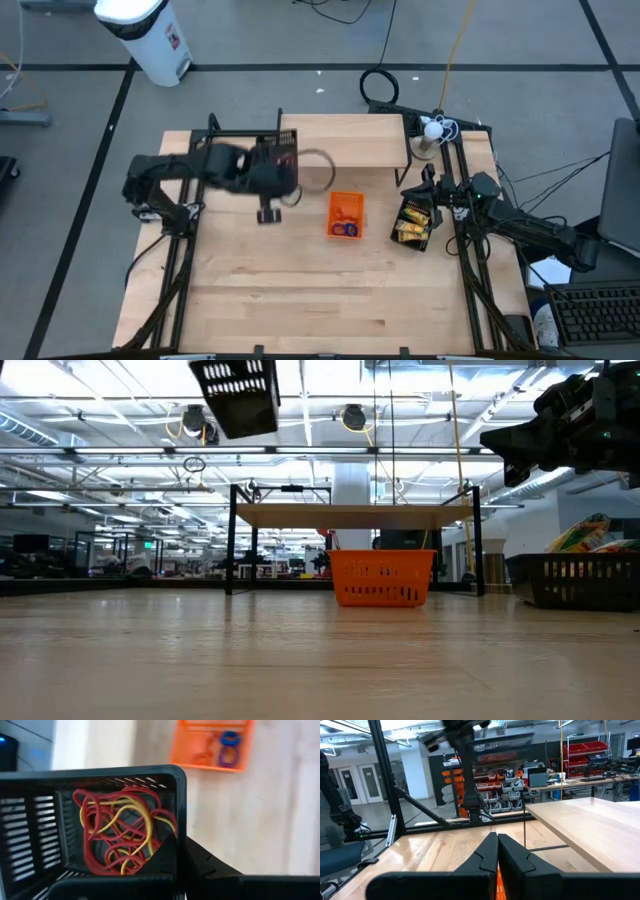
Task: Pick & Place Office Desk Supplies
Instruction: Put the left black bin on the shelf
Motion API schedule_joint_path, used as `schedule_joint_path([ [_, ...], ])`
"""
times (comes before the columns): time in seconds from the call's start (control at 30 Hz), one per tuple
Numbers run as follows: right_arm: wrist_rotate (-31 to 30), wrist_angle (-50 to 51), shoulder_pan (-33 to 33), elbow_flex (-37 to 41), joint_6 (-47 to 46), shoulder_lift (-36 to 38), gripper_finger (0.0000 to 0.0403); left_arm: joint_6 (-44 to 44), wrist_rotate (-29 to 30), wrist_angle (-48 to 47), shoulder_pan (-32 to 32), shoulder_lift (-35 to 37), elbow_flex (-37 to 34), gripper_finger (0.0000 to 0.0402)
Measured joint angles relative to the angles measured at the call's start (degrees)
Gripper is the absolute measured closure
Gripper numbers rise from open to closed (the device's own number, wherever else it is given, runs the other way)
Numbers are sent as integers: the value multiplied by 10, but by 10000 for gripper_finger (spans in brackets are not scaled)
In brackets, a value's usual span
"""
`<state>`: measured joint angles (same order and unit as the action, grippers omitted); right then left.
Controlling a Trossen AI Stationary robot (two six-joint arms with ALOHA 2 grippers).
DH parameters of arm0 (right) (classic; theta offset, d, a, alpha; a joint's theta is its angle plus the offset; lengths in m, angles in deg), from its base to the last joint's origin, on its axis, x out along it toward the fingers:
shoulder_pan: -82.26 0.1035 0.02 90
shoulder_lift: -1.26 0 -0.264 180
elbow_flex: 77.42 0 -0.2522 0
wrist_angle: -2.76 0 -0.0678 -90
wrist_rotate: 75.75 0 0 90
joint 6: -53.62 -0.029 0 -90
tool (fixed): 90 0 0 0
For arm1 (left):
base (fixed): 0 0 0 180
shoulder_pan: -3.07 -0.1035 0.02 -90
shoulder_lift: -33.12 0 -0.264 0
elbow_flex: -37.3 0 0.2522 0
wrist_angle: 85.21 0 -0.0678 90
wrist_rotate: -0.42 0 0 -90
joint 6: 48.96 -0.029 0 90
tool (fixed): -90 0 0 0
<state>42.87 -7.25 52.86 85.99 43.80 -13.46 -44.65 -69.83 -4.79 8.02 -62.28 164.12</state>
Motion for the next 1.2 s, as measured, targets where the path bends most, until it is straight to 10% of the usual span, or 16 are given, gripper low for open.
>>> schedule_joint_path([
  [0.47, 0, -10, 0, 0, 0, -7, 402, -194, -47, 82, -172, -117, 8, 399],
  [1.2, 0, -12, 0, 0, 2, -7, 402, -174, -107, 101, -218, -179, 7, 374],
])
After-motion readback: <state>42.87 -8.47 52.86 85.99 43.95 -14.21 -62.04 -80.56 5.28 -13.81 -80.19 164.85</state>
